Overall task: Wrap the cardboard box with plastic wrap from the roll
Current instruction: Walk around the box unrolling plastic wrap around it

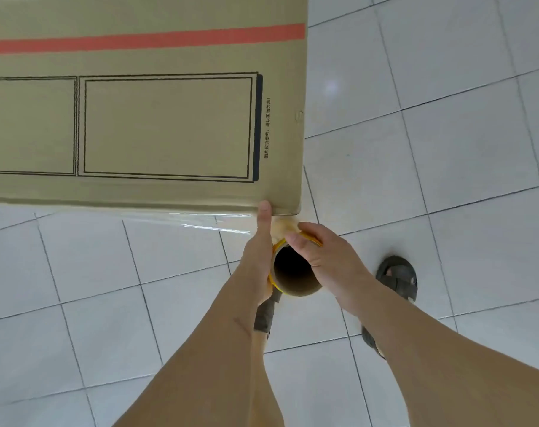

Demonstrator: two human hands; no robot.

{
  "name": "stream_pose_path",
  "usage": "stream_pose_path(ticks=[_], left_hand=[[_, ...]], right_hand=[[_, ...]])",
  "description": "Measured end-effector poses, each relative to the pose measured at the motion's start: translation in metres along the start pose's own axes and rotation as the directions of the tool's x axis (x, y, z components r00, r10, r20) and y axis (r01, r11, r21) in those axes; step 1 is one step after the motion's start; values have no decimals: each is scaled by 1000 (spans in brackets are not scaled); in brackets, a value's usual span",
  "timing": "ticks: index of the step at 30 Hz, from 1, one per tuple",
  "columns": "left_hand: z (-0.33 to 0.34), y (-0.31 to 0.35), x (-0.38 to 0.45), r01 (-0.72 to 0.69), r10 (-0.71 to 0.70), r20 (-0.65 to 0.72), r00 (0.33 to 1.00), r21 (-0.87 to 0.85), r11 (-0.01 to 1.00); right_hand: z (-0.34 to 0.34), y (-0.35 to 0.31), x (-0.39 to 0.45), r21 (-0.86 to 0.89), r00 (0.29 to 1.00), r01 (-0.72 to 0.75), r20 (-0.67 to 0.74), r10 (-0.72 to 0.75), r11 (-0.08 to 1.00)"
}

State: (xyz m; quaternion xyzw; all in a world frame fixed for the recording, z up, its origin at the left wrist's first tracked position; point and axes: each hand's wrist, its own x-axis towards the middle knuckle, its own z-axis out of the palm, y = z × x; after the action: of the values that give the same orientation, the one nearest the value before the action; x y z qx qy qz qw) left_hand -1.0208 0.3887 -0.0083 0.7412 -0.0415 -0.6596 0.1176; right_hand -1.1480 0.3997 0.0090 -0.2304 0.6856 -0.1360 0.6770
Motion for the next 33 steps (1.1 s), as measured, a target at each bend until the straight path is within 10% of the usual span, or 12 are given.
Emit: stream_pose_path(ticks=[10, 33], left_hand=[[35, -9, -8, 17, -25, -107, 994, -73, 997], [58, -26, 4, 89, -55, 124, 991, -285, 955]], right_hand=[[-36, 2, 6, -179, 997, 32, 80, -18, 983], [-53, -25, 12, -515, 991, 129, 101, -90, 848]])
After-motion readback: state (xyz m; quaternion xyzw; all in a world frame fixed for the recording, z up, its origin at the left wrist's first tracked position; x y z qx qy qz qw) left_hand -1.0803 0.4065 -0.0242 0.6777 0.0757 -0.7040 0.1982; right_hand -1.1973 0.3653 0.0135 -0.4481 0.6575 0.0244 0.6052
